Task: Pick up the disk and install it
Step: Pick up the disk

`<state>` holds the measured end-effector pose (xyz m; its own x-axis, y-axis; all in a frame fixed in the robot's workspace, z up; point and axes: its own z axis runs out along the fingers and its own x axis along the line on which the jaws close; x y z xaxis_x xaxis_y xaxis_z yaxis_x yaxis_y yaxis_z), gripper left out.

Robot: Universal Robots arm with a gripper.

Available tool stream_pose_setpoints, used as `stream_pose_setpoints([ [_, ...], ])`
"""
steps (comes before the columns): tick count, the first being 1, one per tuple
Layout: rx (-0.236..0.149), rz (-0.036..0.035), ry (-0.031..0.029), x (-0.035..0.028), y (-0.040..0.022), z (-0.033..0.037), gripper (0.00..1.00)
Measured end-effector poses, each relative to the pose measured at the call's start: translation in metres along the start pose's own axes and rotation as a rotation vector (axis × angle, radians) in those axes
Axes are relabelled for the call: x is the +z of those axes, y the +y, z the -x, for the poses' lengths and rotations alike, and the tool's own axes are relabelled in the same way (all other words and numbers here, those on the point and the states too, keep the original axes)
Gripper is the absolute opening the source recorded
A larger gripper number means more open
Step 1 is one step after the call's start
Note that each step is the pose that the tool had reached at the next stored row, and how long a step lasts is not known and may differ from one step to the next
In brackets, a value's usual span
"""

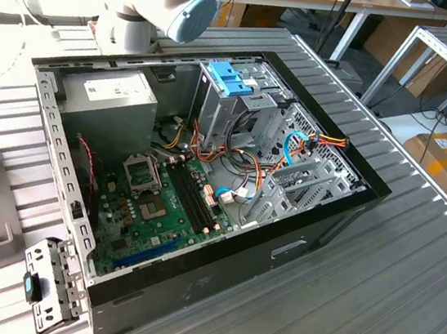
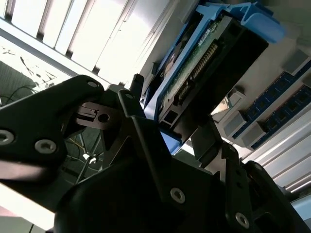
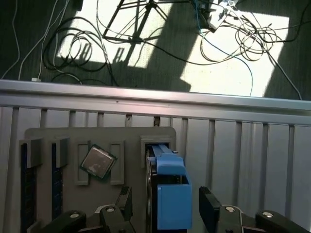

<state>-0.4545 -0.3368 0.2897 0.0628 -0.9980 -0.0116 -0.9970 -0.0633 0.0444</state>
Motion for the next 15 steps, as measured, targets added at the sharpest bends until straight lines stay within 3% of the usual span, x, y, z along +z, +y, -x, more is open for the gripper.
stream_pose_setpoints([
  [6, -0.012, 0.0001, 0.0012, 0.0101, -0.0011, -0.0001, 0.66],
  [15, -0.021, 0.0006, 0.0018, 0.0155, -0.0016, -0.0003, 0.66],
])
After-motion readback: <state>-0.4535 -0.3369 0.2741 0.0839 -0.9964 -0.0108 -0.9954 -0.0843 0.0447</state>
